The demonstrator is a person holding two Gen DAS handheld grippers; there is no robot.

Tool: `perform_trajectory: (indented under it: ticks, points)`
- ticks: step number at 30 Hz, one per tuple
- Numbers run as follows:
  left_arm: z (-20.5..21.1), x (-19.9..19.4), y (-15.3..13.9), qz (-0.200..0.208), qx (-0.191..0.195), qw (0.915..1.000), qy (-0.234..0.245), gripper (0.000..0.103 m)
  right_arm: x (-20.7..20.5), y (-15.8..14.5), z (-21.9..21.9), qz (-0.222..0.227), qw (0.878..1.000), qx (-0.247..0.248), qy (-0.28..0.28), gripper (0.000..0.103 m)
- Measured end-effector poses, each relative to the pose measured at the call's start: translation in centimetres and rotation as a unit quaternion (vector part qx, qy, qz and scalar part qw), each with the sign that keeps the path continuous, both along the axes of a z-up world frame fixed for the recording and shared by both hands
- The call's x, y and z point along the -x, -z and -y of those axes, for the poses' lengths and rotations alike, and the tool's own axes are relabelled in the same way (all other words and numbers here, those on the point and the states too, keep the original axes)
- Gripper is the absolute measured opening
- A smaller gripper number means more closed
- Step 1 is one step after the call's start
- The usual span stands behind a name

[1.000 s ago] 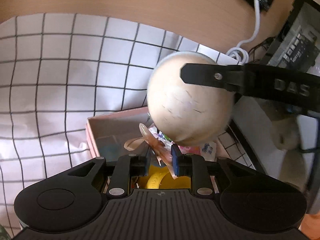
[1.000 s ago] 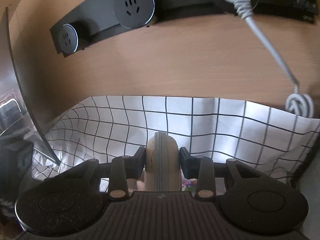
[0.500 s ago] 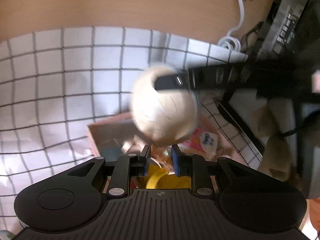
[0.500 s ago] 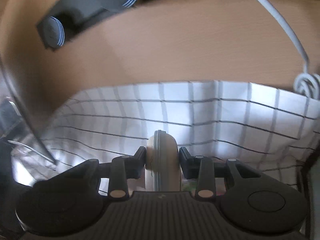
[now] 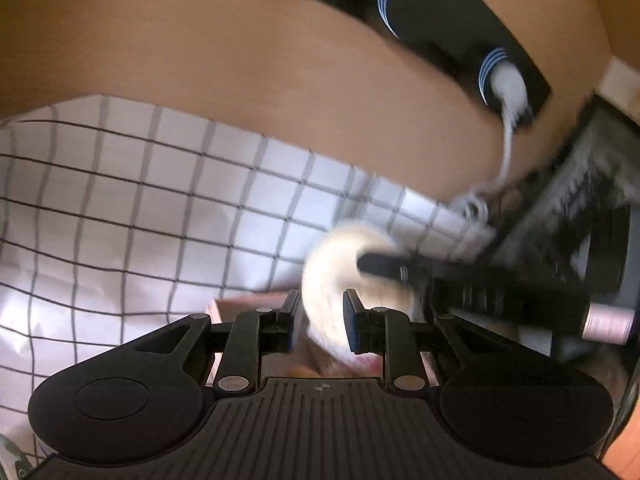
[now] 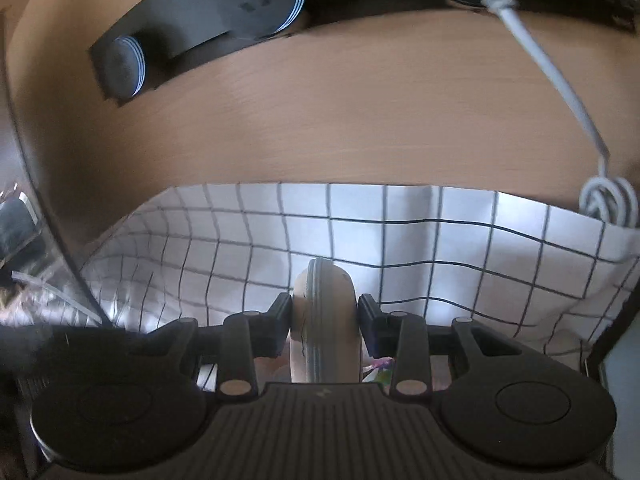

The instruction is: Organize soft objects

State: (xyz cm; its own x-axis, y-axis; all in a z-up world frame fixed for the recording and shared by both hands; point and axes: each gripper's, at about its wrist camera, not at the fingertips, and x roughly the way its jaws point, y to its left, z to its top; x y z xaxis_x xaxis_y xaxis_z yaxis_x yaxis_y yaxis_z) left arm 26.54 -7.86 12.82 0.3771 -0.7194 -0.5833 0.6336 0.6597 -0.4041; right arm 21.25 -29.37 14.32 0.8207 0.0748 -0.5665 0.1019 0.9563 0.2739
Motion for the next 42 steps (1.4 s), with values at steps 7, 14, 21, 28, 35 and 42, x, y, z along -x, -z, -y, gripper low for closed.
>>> perform_trajectory:
  ticks: [7, 14, 21, 28, 35, 42]
  points:
    - [-2.5, 0.0, 0.1, -0.030, -0.022, 0.9993, -0.009, 0.025, -1.7, 3.8, -3.1, -0.059, 0.993, 0.089, -0.059, 0.036]
    - [-6.3, 2.5, -0.8, 0.012, -0.012, 0.9998, 0.007, 0.025, -1.0, 2.3, -4.9, -0.057, 0.995, 0.081, -0.031, 0.038]
    - [-9.0, 6.3, -0.6, 0.021, 0.008, 0.9996, 0.018, 0.025, -1.7, 2.9, -10.5, -0.118, 0.958, 0.236, -0.111, 0.031]
    - [-10.7, 11.9, 2.8, 0.009, -0.030, 0.9983, -0.049, 0.025, 0.9, 2.5, -8.0, -0.070, 0.984, 0.148, -0.071, 0.043]
    - [-13.0, 18.6, 8.0, -0.004, -0.141, 0.9758, -0.167, 0.025, 10.7, 1.4, -6.5, 0.043, 0.989, 0.127, -0.068, 0.060]
    - [-14.8, 23.4, 10.8, -0.035, -0.238, 0.9340, -0.264, 0.025, 17.5, 4.7, -7.6, 0.020, 0.983, 0.103, -0.151, 0.067]
